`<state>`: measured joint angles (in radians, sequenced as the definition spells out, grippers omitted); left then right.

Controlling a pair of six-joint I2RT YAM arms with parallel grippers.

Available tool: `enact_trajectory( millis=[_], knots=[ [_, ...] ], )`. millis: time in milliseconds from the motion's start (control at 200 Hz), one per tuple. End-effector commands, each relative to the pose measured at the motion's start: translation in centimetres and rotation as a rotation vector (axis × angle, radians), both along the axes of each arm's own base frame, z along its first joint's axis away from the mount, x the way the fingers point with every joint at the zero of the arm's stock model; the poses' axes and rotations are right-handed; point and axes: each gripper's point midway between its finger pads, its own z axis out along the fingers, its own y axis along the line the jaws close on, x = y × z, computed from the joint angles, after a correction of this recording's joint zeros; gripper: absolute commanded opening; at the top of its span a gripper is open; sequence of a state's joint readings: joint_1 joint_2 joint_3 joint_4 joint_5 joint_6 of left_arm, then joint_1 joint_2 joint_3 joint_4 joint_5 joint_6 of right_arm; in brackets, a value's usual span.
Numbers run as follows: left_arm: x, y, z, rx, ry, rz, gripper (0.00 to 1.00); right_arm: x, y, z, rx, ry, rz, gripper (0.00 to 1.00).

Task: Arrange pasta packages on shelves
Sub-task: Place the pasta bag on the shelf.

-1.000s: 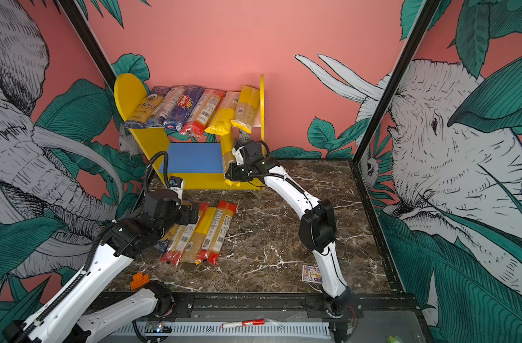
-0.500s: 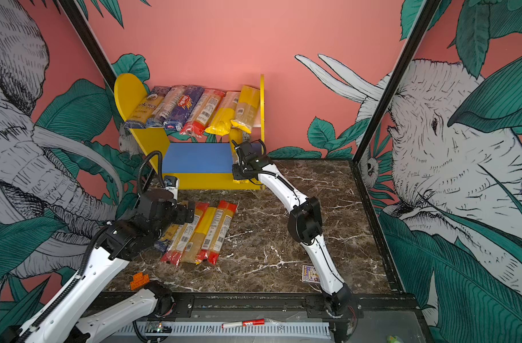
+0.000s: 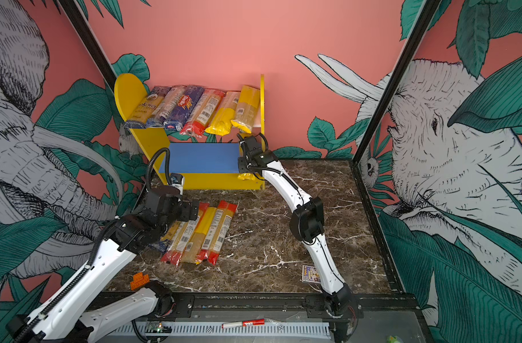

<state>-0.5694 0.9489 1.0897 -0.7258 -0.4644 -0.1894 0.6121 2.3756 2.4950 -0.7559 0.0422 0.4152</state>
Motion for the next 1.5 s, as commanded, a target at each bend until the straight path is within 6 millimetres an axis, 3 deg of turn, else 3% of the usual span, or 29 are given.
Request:
enact_trajectory(
  millis=[0, 140, 540, 840, 1035, 1190, 1260, 1275, 1310, 1360, 1495],
  knots=[
    [0.3, 0.0, 1.5, -0.022, -0.04, 0.005, 0.99, 1.2, -0.1, 3.4, 0.062, -0.088, -0.025, 0.56],
    [0.5, 0.0, 1.5, -0.028, -0.046, 0.011, 0.99, 0.7, -0.3, 3.7, 0.066, -0.076, -0.022, 0.72],
    [0.2, 1.3, -0.6, -0.067, -0.048, 0.106, 0.99, -3.9, -0.4, 4.2, 0.085, 0.017, 0.029, 0.75],
    [0.0, 1.4, -3.4, -0.121, 0.005, 0.169, 0.99, -10.3, -1.3, 3.6, 0.062, 0.09, 0.065, 0.75],
    [-0.4, 0.6, -6.5, -0.188, 0.082, 0.189, 0.99, -15.2, -3.5, 3.3, 0.049, 0.134, 0.085, 0.76],
    [-2.1, 0.6, -9.5, -0.25, 0.172, 0.228, 0.95, -18.5, -6.0, 2.6, 0.027, 0.17, 0.097, 0.77],
    [-2.9, 0.0, -10.3, -0.26, 0.194, 0.216, 0.94, -19.5, -6.7, 1.9, 0.008, 0.19, 0.108, 0.78],
    [-3.1, -0.3, -10.5, -0.259, 0.198, 0.211, 0.94, -20.0, -7.0, 2.9, 0.019, 0.173, 0.11, 0.78],
    [-3.5, -0.9, -10.8, -0.25, 0.203, 0.193, 0.94, -20.5, -7.5, 3.1, 0.019, 0.172, 0.116, 0.79],
    [-4.3, -2.2, -11.3, -0.23, 0.219, 0.157, 0.94, -21.2, -7.8, 3.2, 0.019, 0.173, 0.129, 0.95],
    [-5.9, -4.9, -13.7, -0.188, 0.289, 0.112, 0.93, -23.1, -8.9, 3.9, 0.024, 0.172, 0.157, 0.97]
  ],
)
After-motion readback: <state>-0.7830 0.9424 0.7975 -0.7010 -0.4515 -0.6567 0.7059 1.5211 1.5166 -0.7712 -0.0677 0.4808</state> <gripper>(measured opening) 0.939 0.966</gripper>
